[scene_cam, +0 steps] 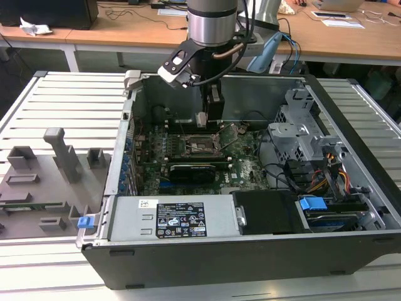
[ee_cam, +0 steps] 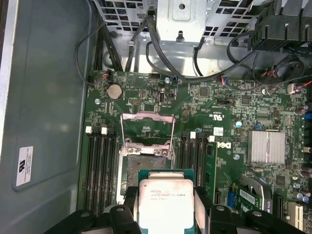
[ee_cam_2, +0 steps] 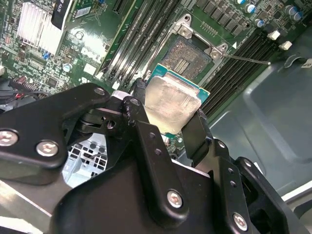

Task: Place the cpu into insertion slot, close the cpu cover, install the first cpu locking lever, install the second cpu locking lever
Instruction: 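Place the cpu into insertion slot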

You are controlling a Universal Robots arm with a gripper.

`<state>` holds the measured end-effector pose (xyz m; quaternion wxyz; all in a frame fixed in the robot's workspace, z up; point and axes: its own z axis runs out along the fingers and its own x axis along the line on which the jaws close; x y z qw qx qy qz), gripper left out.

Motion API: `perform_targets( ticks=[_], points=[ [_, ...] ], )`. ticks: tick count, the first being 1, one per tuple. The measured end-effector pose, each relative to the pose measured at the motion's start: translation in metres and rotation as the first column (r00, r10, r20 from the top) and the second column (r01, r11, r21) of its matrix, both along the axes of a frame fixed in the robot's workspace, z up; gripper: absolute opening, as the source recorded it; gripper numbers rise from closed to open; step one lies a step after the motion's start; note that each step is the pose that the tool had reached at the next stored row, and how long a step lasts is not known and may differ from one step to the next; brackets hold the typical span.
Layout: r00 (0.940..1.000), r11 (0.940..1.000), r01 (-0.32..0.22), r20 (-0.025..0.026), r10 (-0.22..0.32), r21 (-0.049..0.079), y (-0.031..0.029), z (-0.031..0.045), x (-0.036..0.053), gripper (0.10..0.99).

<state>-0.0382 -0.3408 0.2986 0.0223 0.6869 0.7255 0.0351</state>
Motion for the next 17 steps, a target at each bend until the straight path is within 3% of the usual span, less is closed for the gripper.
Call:
perform_targets(
  ticks=[17],
  points=[
    [1.0000, 1.0000, 0.000, 0.0000, 0.000, 0.000, 0.0000, -0.0101, -0.0002, 0.541]
  ],
)
